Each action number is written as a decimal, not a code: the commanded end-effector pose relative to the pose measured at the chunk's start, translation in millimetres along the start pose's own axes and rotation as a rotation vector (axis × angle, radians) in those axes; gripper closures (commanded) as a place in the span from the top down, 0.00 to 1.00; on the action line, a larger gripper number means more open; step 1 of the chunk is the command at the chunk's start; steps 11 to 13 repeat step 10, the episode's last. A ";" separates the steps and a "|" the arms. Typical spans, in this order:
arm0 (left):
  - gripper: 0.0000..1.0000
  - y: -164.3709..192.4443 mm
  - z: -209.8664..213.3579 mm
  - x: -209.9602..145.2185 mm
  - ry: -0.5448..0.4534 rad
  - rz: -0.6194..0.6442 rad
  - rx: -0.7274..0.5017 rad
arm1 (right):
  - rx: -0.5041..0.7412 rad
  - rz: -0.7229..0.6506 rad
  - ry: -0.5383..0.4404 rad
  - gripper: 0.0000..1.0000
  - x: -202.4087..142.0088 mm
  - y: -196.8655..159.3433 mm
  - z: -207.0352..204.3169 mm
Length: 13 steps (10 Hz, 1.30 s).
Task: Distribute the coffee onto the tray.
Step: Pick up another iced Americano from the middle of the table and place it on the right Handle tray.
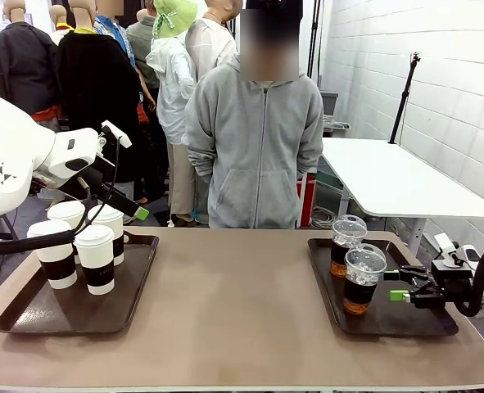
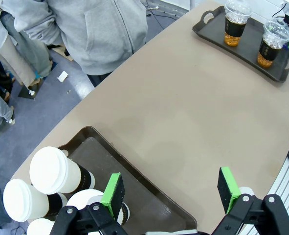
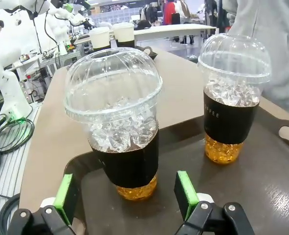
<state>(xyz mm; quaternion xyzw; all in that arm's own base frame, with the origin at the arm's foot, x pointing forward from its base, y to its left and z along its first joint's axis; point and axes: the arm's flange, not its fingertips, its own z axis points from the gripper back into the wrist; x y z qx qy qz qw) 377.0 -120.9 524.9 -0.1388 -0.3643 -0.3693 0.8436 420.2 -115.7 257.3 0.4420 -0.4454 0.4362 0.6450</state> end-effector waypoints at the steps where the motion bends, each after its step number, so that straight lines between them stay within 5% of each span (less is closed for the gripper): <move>1: 1.00 2.3 0.0 -1.1 -0.002 0.003 -0.006 | -0.005 0.015 -0.024 1.00 -0.4 -2.8 0.2; 13: 1.00 2.3 0.0 -1.1 -0.002 0.003 -0.006 | -0.005 0.015 -0.024 1.00 -0.4 -2.8 0.2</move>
